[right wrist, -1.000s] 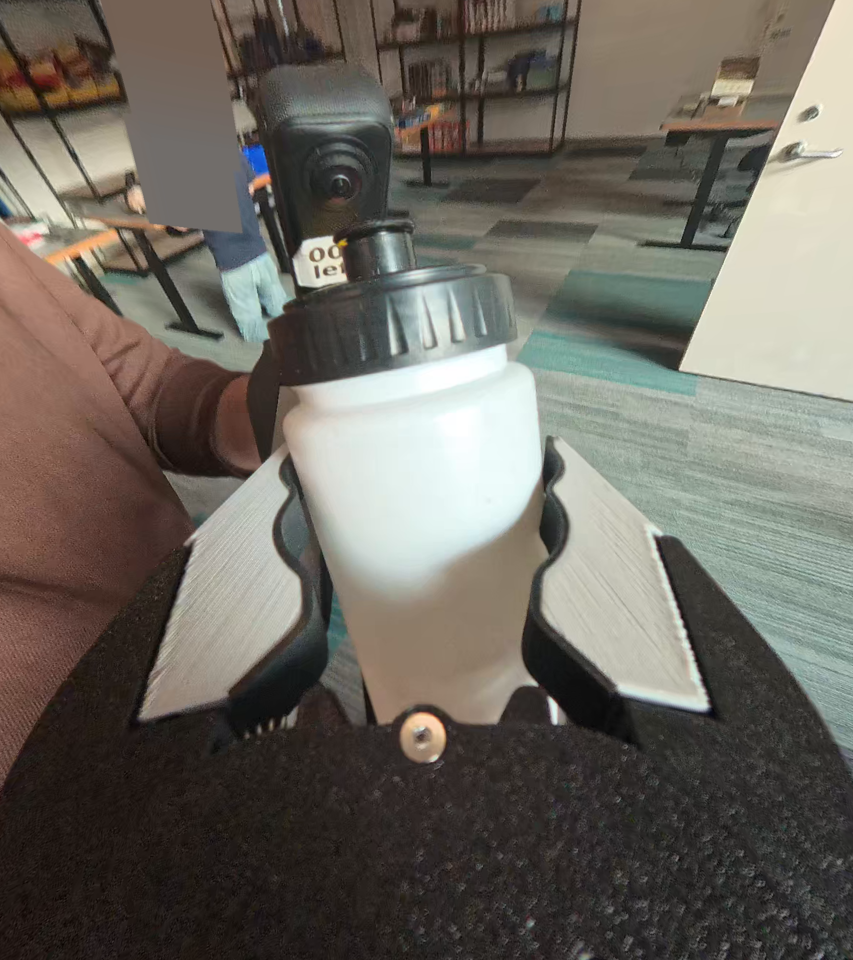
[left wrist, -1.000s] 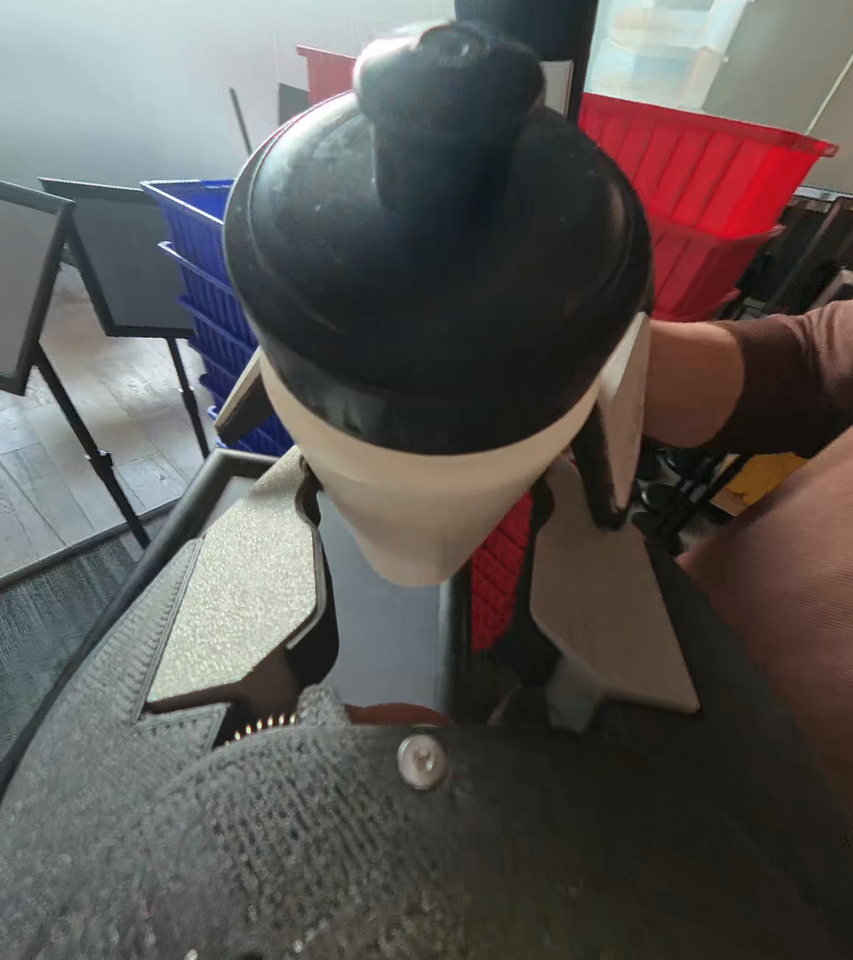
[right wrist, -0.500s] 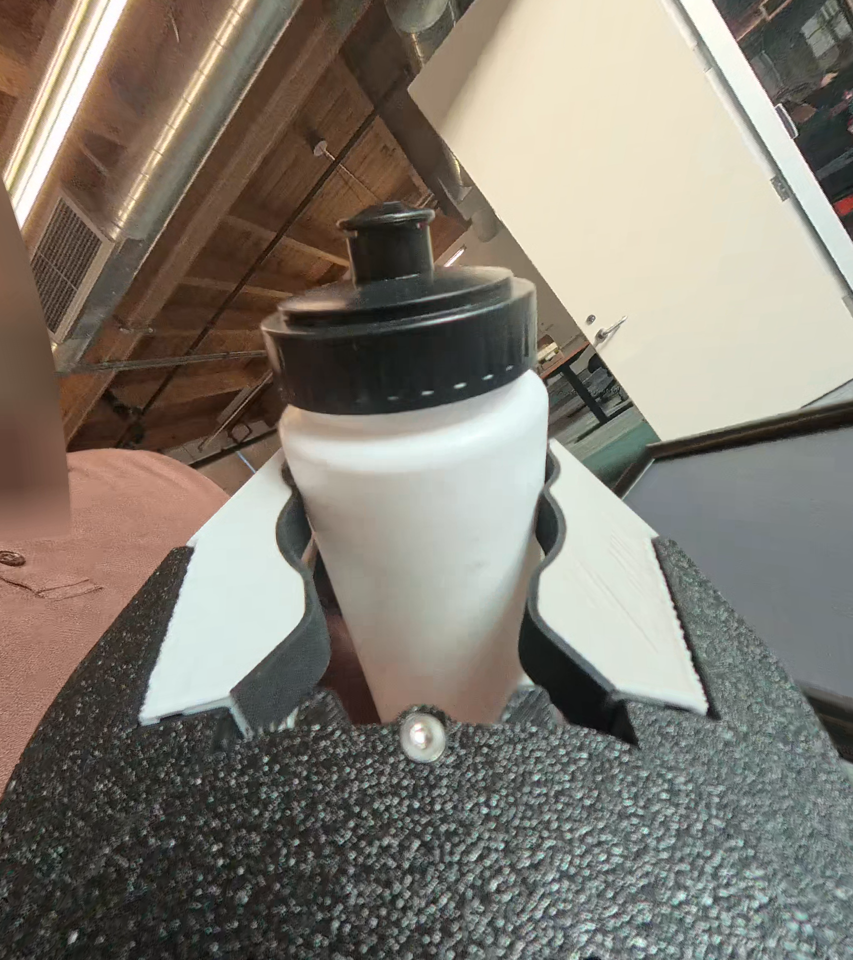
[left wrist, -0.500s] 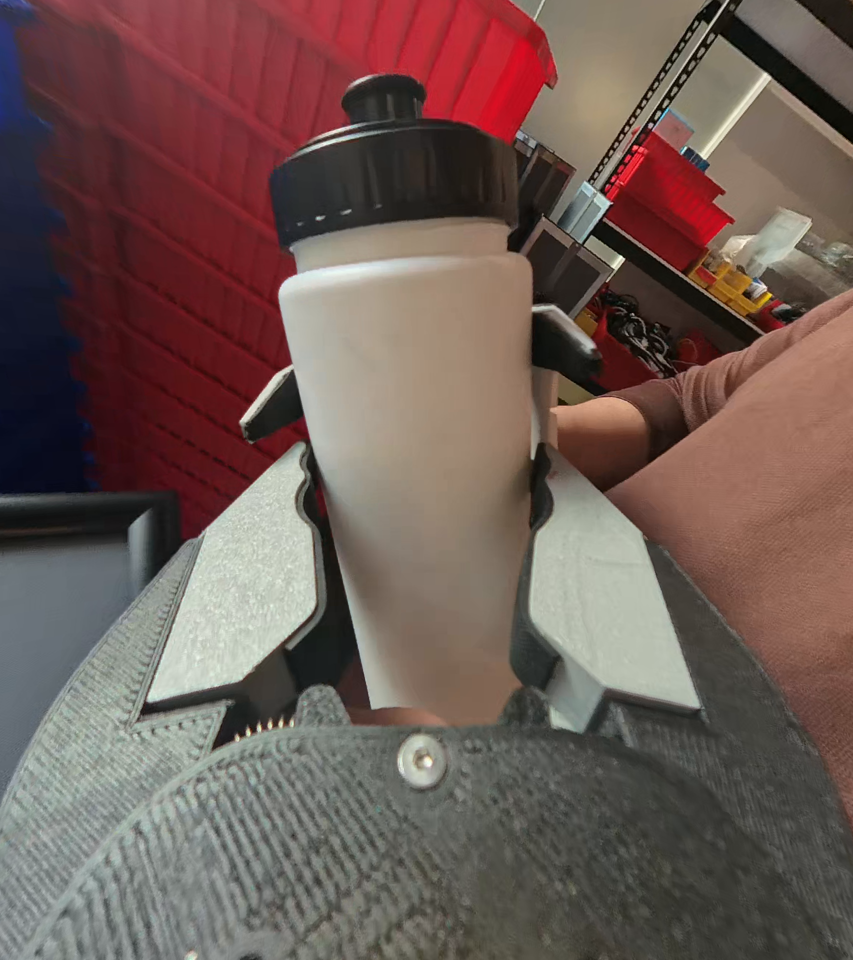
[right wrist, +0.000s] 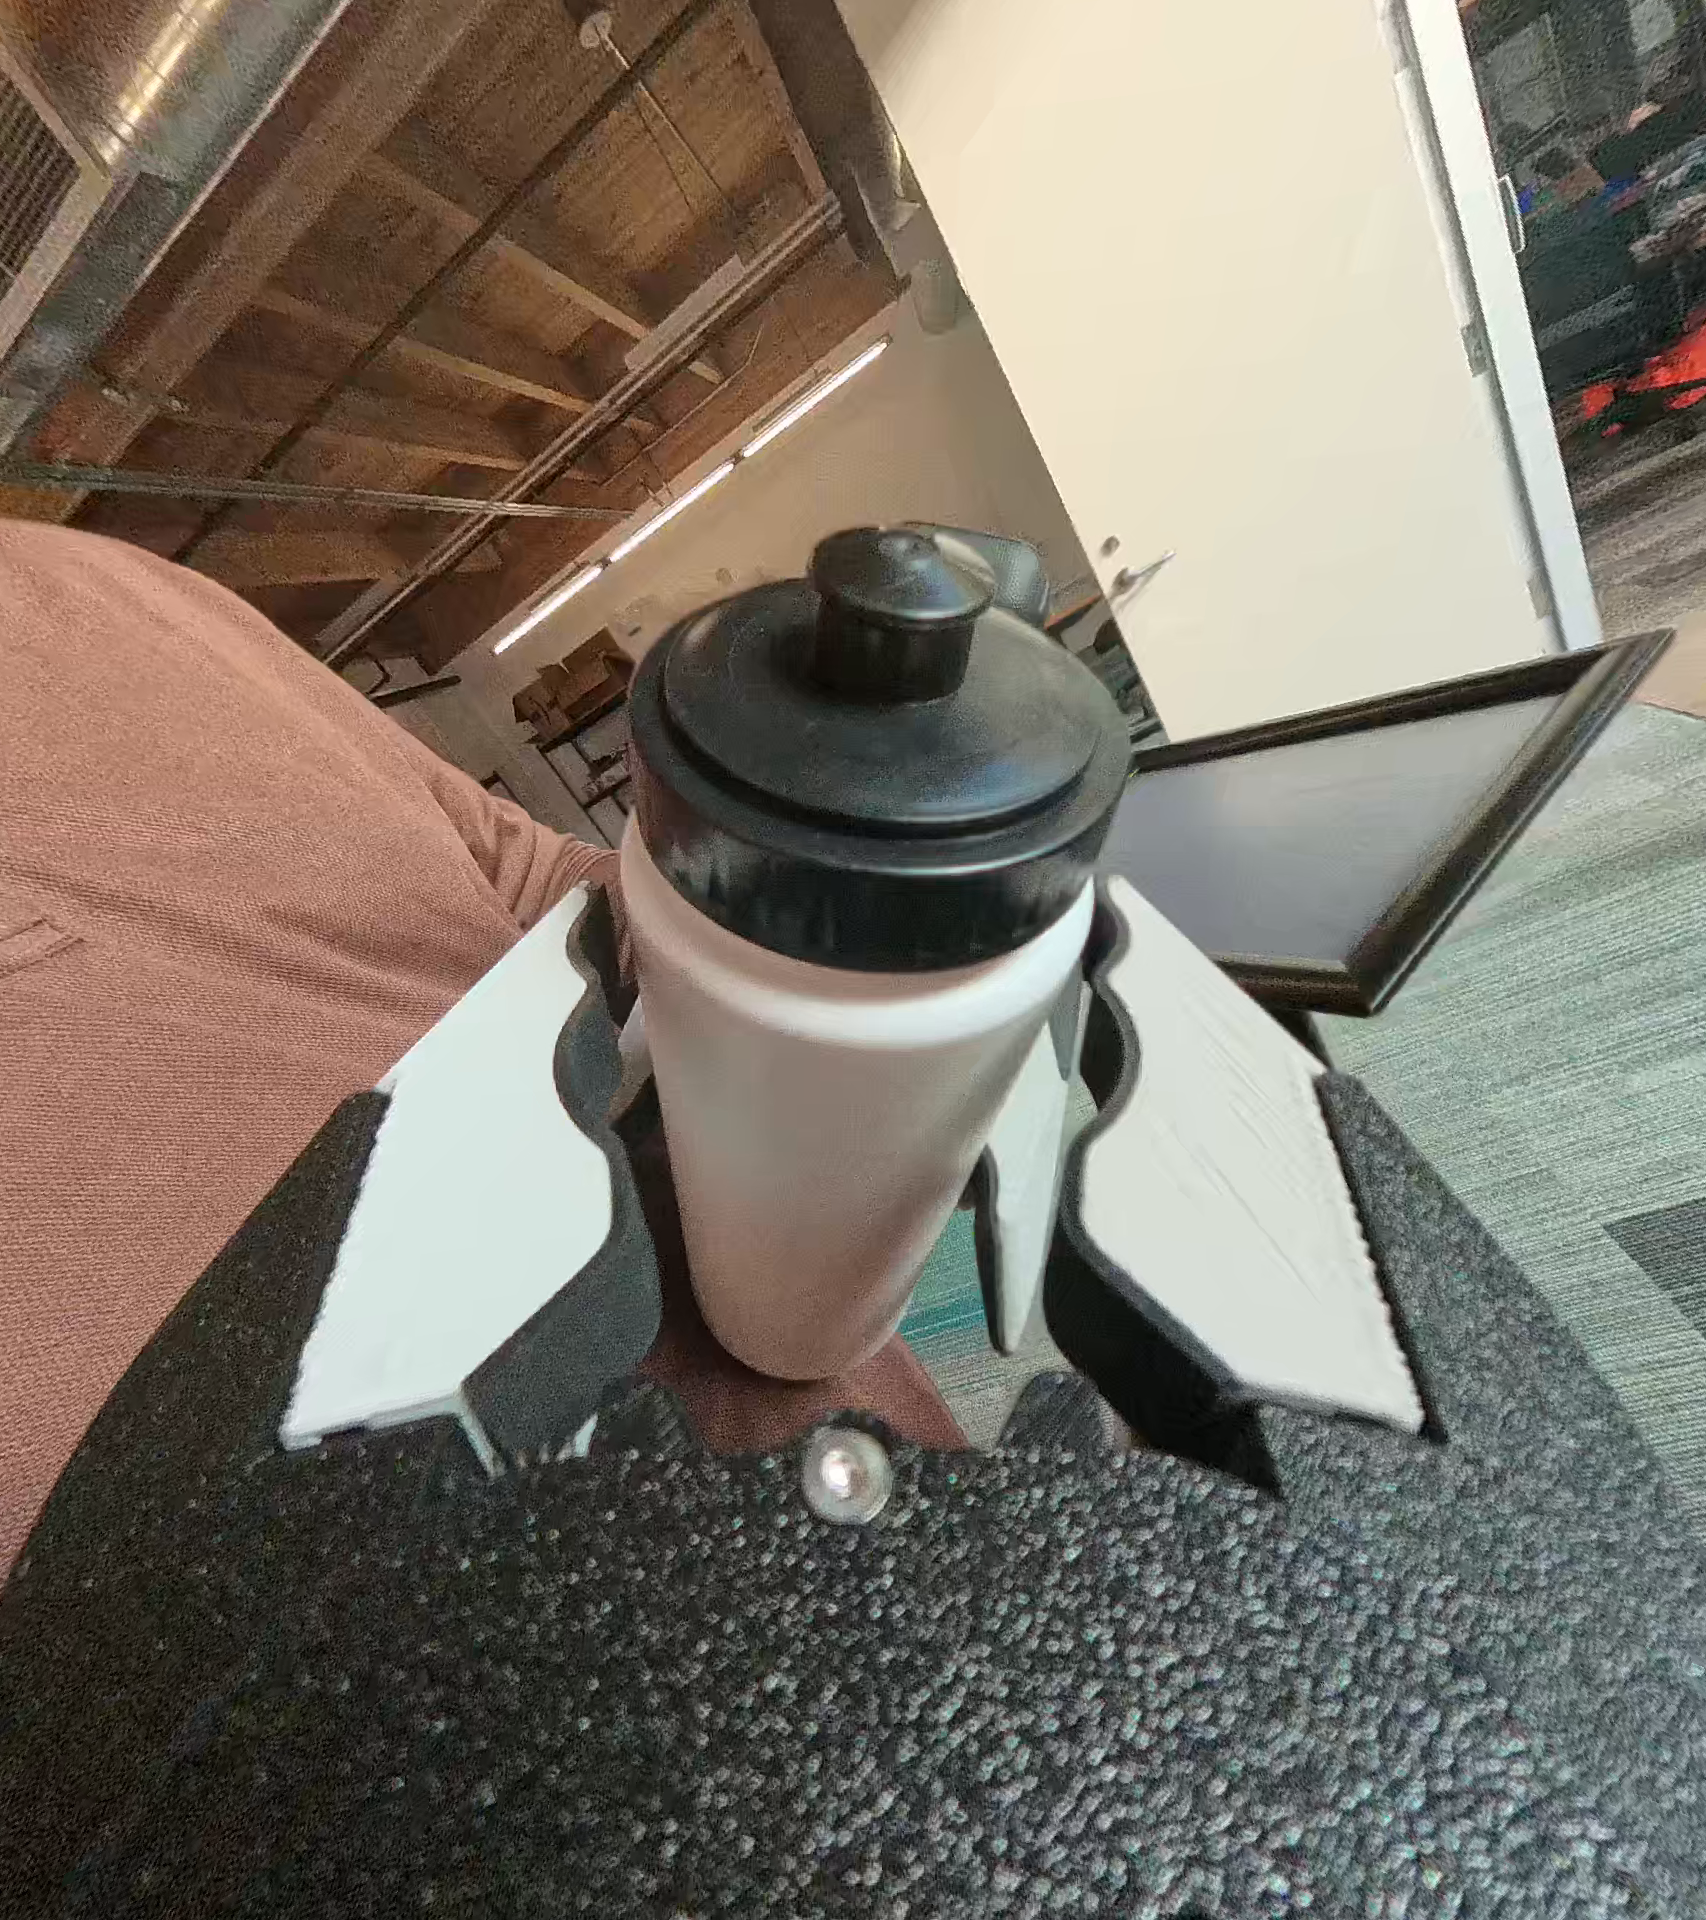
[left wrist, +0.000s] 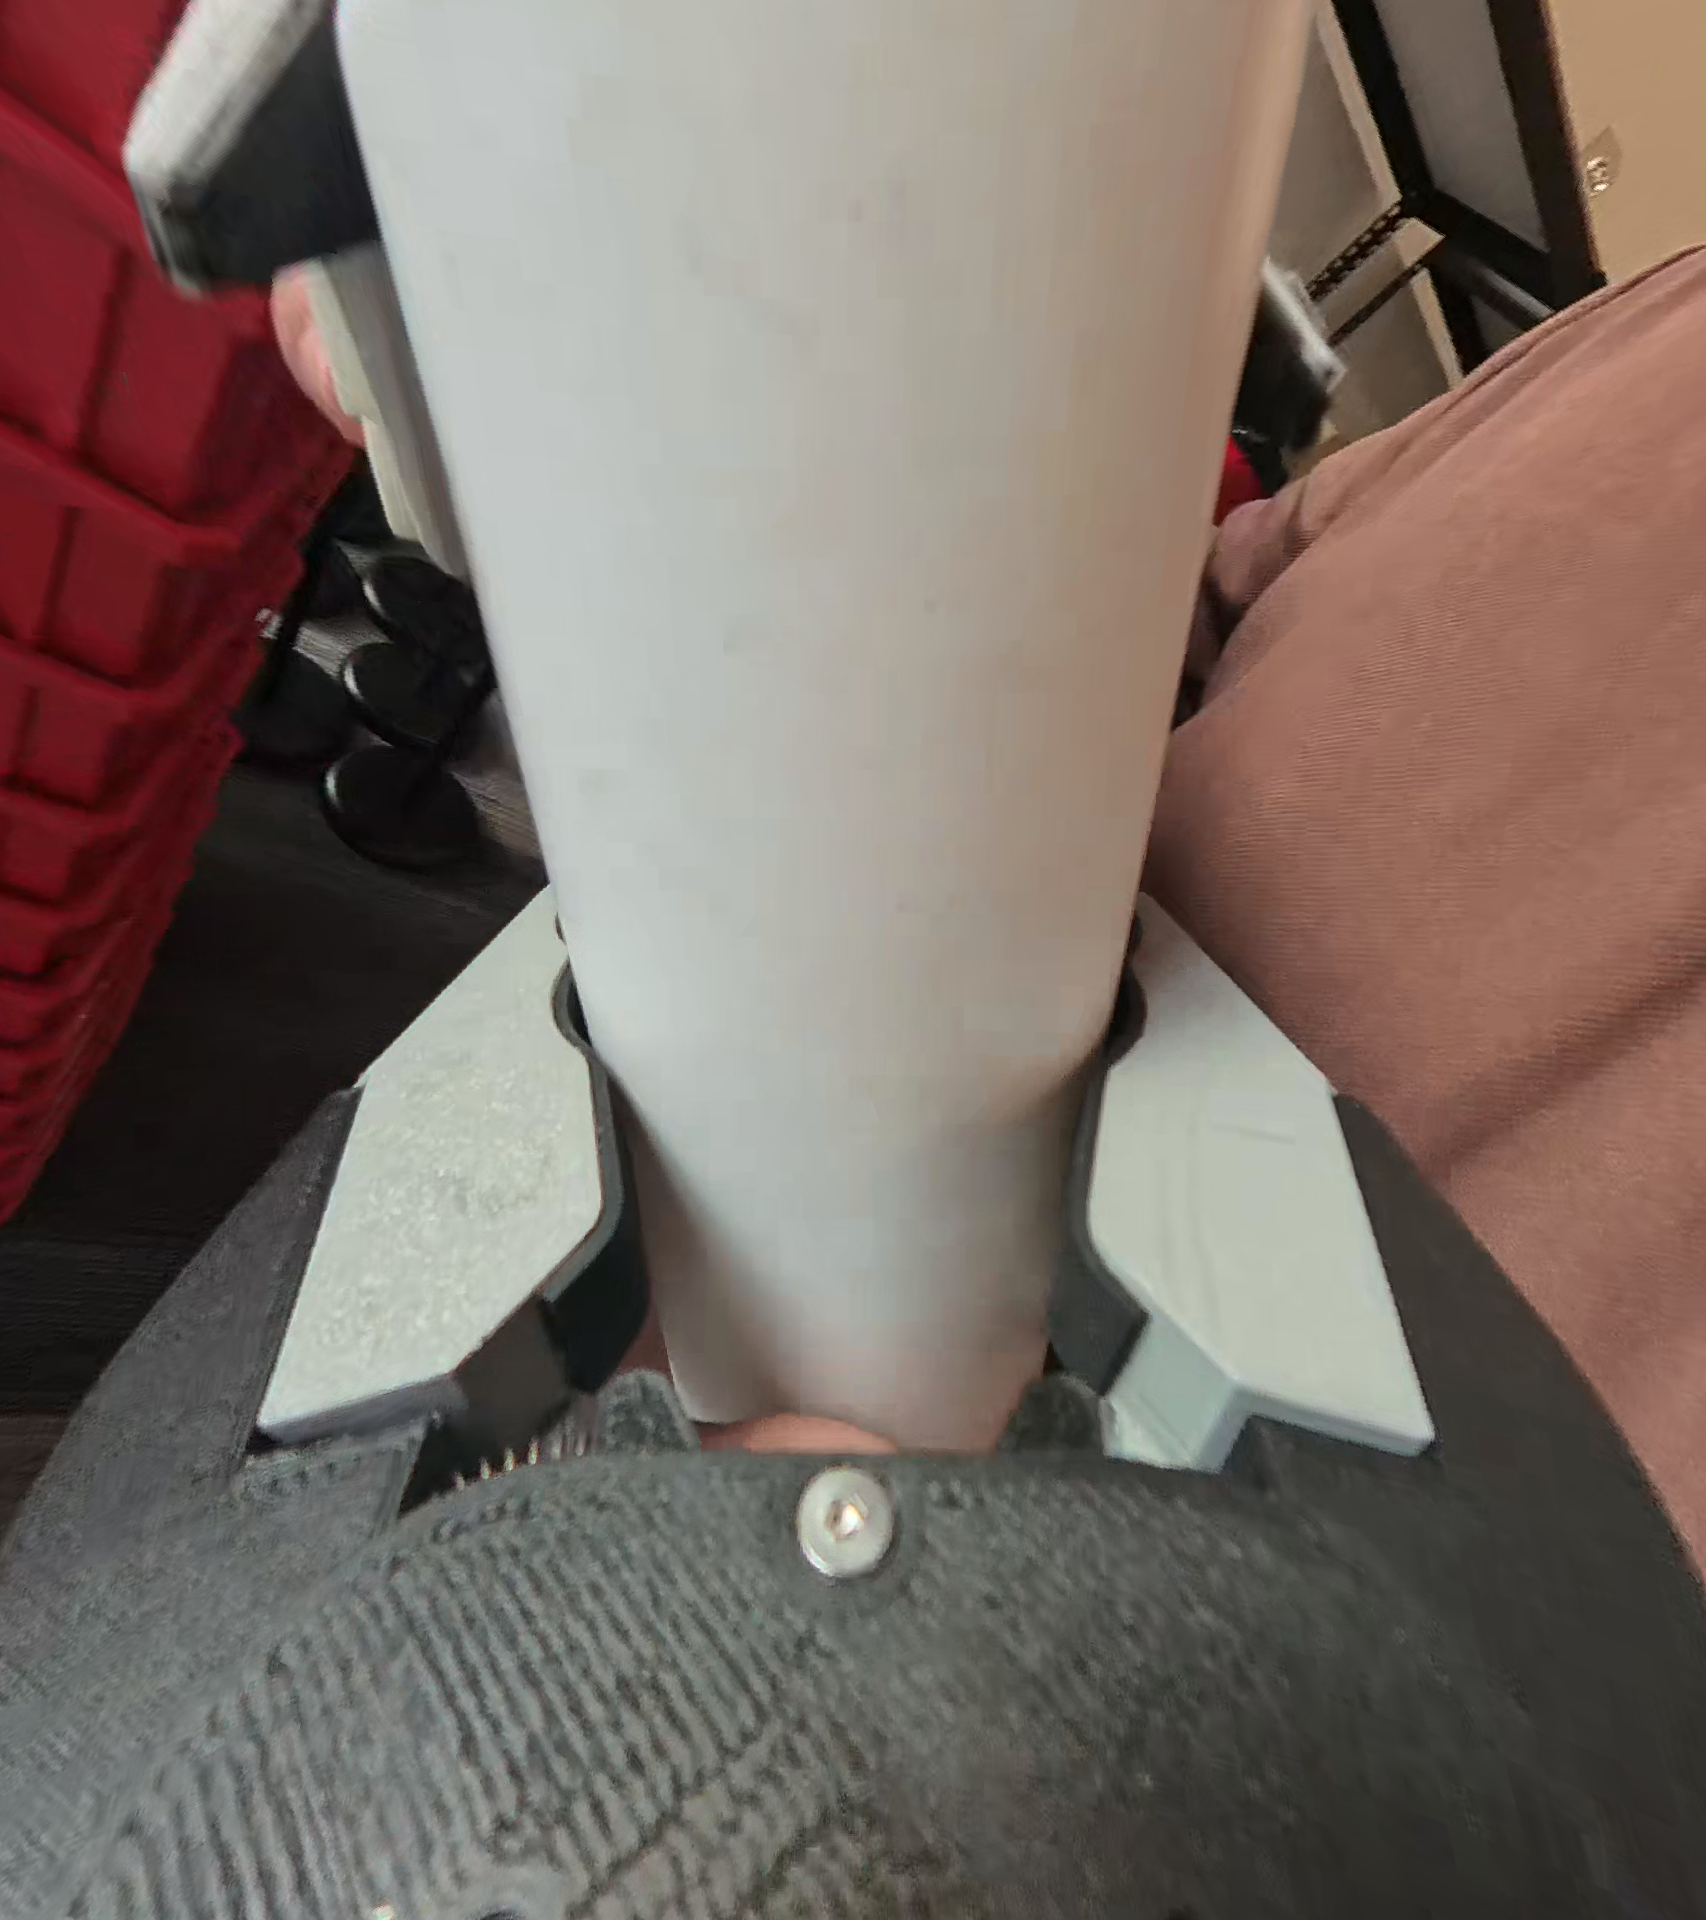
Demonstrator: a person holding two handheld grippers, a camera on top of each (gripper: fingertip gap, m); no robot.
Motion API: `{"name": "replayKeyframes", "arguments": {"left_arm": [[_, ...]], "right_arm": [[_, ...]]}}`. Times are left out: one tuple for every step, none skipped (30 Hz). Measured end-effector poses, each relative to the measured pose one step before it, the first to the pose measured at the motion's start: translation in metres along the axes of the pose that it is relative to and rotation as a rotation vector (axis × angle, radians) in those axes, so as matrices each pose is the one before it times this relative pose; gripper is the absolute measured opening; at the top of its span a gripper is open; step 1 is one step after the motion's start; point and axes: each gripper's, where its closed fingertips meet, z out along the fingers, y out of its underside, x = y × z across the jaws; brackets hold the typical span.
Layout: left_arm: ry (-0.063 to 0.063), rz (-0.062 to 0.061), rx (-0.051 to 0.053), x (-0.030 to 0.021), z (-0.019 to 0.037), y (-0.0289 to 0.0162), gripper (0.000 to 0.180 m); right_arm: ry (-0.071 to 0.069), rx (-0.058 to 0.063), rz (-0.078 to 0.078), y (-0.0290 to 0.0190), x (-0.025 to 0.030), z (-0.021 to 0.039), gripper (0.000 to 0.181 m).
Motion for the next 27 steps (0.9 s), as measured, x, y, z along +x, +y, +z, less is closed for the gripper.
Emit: {"name": "replayKeyframes", "arguments": {"left_arm": [[0.0486,-0.0138,0.0074,0.00193,0.00849,-0.00320,0.099],[0.0634,-0.0182,0.0202,0.00390,0.00792,-0.00359,0.099],[0.0406,-0.0188,0.0238,0.00087,0.00692,-0.00303,0.099],[0.0153,-0.0251,0.0082,-0.00155,0.00630,-0.00062,0.099],[0.0038,-0.0137,-0.0030,-0.00125,0.00575,0.00135,0.098],[0.0025,0.0043,-0.0025,0.00083,0.00449,0.00150,0.099],[0.0045,0.0111,0.0017,0.00240,0.00236,0.00055,0.099],[-0.0003,0.0115,0.0017,0.00250,0.00061,0.00005,0.099],[-0.0046,0.0065,-0.0096,0.00222,-0.00038,0.00127,0.098],[-0.0037,0.0049,-0.0202,0.00261,-0.00079,0.00286,0.098],[0.0036,0.0088,-0.0241,0.00411,-0.00099,0.00404,0.098],[0.0135,0.0156,-0.0273,0.00583,-0.00102,0.00531,0.098],[0.0189,0.0183,-0.0181,0.00661,-0.00134,0.00475,0.098],[0.0188,0.0101,-0.0131,0.00605,-0.00163,0.00486,0.098],[0.0193,0.0038,-0.0189,0.00587,-0.00135,0.00652,0.098],[0.0229,0.0139,-0.0156,0.00698,-0.00065,0.00719,0.098],[0.0278,0.0136,-0.0139,0.00784,0.00008,0.00762,0.098],[0.0255,0.0037,-0.0127,0.00695,0.00073,0.00788,0.098],[0.0284,-0.0019,-0.0106,0.00656,0.00108,0.00780,0.098],[0.0304,-0.0004,-0.0040,0.00631,0.00151,0.00708,0.098],[0.0241,-0.0022,-0.0079,0.00550,0.00187,0.00746,0.098],[0.0194,-0.0079,-0.0071,0.00476,0.00187,0.00637,0.098],[0.0130,-0.0057,-0.0036,0.00442,0.00190,0.00499,0.098],[0.0048,-0.0053,-0.0074,0.00409,0.00225,0.00458,0.098],[-0.0142,-0.0034,-0.0106,0.00194,0.00223,0.00399,0.098],[-0.0317,0.0011,-0.0148,-0.00020,0.00175,0.00386,0.098],[-0.0612,0.0053,-0.0207,-0.00385,0.00132,0.00395,0.097]], "right_arm": [[-0.0128,0.0327,0.0136,-0.00710,-0.00043,-0.01428,0.087],[-0.0281,0.0359,0.0307,-0.00719,-0.00211,-0.01341,0.087],[-0.0348,0.0244,0.0331,-0.00456,-0.00351,-0.01183,0.086],[-0.0126,0.0029,0.0216,-0.00011,-0.00155,-0.00922,0.080],[0.0215,-0.0115,0.0011,0.00341,0.00175,-0.00670,0.079],[0.0218,-0.0105,-0.0132,0.00413,0.00013,-0.00456,0.075],[0.0047,-0.0009,-0.0096,0.00290,-0.00342,-0.00223,0.075],[0.0071,0.0128,-0.0121,0.00047,-0.00381,-0.00119,0.075],[0.0151,0.0110,-0.0147,0.00014,-0.00287,-0.00009,0.075],[0.0201,0.0093,-0.0138,0.00010,-0.00260,0.00106,0.073],[0.0189,0.0114,-0.0167,-0.00003,-0.00385,0.00230,0.074],[0.0183,0.0180,-0.0239,-0.00065,-0.00553,0.00355,0.074],[0.0161,0.0161,-0.0241,-0.00004,-0.00677,0.00425,0.076],[0.0151,0.0081,-0.0161,0.00091,-0.00685,0.00461,0.077],[0.0146,0.0133,-0.0051,0.00032,-0.00656,0.00452,0.080],[0.0040,0.0232,0.0065,-0.00025,-0.00759,0.00445,0.084],[-0.0043,0.0213,0.0133,0.00130,-0.00773,0.00462,0.084],[-0.0009,0.0148,0.0147,0.00356,-0.00613,0.00466,0.083],[0.0078,0.0151,0.0175,0.00490,-0.00415,0.00411,0.082],[0.0124,0.0150,0.0233,0.00551,-0.00321,0.00330,0.079],[0.0213,0.0089,0.0171,0.00642,-0.00268,0.00211,0.075],[0.0339,0.0058,0.0014,0.00624,-0.00234,0.00082,0.074],[0.0405,0.0057,-0.0006,0.00534,-0.00281,-0.00019,0.074],[0.0446,0.0055,0.0010,0.00457,-0.00315,-0.00093,0.074],[0.0527,0.0019,0.0011,0.00446,-0.00269,-0.00177,0.074],[0.0621,-0.0024,-0.0050,0.00410,-0.00177,-0.00304,0.074],[0.0721,-0.0073,-0.0076,0.00420,-0.00020,-0.00410,0.074]]}}
